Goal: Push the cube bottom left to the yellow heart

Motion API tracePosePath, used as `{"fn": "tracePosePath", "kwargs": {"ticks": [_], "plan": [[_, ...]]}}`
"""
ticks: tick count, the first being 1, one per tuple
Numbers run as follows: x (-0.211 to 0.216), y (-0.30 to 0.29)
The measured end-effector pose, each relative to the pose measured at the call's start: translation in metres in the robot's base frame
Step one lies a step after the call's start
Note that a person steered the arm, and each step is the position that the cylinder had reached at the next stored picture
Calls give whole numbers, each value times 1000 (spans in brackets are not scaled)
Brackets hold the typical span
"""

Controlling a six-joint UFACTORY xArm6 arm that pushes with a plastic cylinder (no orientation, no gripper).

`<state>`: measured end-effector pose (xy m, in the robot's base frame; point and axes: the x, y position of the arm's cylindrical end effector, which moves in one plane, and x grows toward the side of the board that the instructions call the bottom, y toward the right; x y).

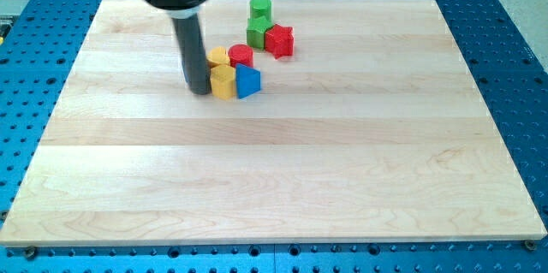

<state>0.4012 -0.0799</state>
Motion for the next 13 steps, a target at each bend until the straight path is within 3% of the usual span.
{"fn": "tracePosePath", "kwargs": {"ticks": [2,4,6,7,9,10,11,13], "plan": [[1,102],[3,110],[11,-13],[11,-24],[11,-181],[-34,-151],[-112,-88],[-38,-18]]}}
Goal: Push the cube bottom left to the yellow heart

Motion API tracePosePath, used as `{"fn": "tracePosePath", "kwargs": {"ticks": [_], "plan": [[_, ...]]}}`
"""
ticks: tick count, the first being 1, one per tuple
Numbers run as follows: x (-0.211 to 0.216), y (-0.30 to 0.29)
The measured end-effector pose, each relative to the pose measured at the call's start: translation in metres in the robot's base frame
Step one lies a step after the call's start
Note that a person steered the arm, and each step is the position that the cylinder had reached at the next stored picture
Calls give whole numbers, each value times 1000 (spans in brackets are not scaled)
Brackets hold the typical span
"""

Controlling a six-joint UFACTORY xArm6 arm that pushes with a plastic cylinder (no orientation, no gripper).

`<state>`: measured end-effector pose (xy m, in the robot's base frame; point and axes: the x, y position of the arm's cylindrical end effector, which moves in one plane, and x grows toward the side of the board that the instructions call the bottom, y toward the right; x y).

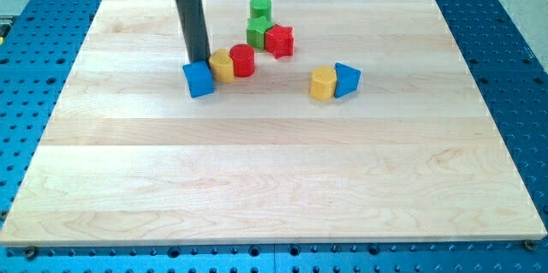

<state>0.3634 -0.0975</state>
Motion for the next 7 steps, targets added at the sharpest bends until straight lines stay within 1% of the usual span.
{"fn": "tracePosePath", "kwargs": {"ticks": [1,2,3,4,5,6,7], "plan": [[7,12],[1,21],[-23,13],[9,14],[64,19],[97,34],[94,42]]}}
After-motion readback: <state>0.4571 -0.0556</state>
